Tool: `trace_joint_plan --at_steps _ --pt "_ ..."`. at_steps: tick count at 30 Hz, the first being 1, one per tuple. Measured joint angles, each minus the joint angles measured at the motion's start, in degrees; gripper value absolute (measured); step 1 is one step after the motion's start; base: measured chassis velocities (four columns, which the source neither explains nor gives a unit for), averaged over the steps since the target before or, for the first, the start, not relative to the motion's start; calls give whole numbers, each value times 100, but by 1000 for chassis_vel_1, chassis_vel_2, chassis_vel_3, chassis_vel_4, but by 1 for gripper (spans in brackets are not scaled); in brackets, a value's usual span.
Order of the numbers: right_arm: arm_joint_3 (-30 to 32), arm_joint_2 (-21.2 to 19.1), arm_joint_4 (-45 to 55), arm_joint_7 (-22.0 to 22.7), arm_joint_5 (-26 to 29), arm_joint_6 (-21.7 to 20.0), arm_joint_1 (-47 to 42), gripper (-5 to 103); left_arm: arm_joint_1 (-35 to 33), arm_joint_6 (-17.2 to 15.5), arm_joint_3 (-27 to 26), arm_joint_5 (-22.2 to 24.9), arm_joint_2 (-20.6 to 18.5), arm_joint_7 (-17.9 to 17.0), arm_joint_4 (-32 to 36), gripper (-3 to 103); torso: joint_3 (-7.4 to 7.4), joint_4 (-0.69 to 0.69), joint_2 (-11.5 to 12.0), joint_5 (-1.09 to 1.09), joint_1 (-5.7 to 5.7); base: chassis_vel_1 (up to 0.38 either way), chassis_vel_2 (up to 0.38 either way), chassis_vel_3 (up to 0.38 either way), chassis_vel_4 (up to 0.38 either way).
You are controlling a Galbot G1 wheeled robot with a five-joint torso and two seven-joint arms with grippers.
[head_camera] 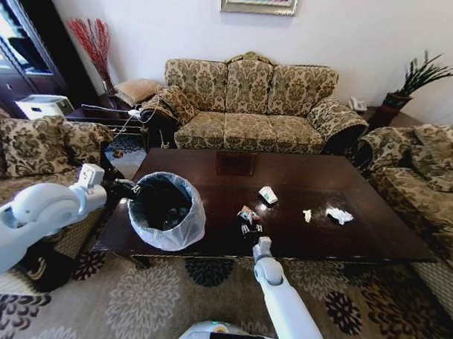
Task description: Move to the front of the table and place the trash on the table into the trash bin.
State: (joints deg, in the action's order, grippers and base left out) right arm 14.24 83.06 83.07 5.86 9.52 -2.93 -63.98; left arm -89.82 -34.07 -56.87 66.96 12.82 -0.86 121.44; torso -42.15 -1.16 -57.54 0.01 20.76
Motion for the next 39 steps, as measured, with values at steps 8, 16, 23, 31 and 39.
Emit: trace_joint_plan --at_steps 8,16,23,31,39 --pt "20 -5 23 15 25 4 -28 5 1 0 -1 -2 3 -4 20 1 0 0 0 0 0 0 0 0 0" --pt "19 -10 144 63 102 20 -72 0 1 -1 -28 -1 16 -4 49 1 0 0 0 0 0 0 0 0 0" --pt "-30 -355 1755 34 786 311 -453 0 0 -20 -39 140 -102 -5 -38 1 0 0 0 -1 0 0 0 0 0" --pt "-20 -1314 4199 -719 2242 -90 -667 0 42 4 6 1251 -759 -103 -543 1 1 0 0 -1 -1 0 0 0 0" --pt "-390 -1761 5334 -1381 3309 -797 -354 0 -90 87 -37 1822 -1537 52 -937 1 0 0 0 1 0 0 0 0 0"
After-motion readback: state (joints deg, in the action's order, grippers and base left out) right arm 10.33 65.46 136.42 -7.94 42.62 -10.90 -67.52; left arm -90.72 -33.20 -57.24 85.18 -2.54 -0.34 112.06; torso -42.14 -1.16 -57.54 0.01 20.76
